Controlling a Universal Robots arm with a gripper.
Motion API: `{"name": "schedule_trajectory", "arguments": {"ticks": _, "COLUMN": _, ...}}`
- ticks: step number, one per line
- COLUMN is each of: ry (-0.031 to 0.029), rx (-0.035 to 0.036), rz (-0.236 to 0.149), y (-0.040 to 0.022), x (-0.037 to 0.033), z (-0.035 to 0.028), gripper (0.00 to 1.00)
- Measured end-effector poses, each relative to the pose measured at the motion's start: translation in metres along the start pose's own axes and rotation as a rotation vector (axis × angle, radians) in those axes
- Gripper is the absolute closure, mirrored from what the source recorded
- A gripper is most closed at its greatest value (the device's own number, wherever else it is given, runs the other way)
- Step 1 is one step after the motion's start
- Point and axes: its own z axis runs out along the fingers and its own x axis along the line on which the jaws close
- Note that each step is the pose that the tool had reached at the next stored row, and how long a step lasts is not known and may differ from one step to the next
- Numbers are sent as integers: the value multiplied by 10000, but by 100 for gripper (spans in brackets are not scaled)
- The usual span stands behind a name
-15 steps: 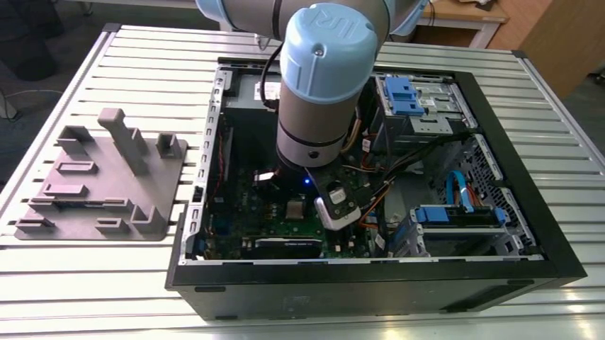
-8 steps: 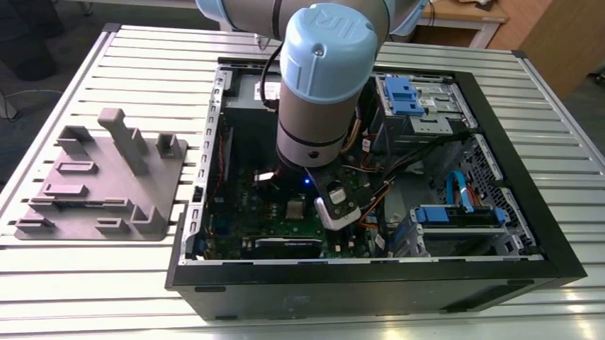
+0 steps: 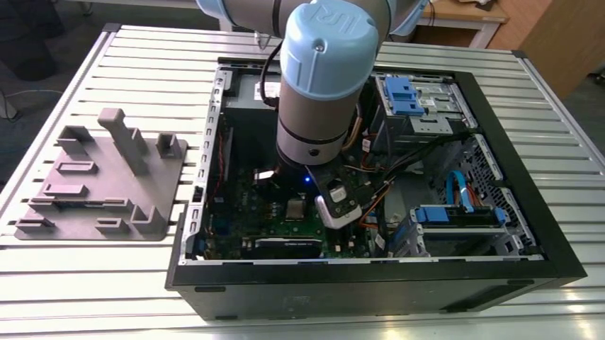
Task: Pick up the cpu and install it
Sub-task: 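Place the cpu into insertion slot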
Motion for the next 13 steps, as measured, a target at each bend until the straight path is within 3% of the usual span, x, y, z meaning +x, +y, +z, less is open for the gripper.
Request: {"name": "schedule_trajectory", "arguments": {"ticks": 13, "ry": 5, "rx": 6, "rz": -109, "y": -1, "x": -2, "z": 3, "gripper": 61}}
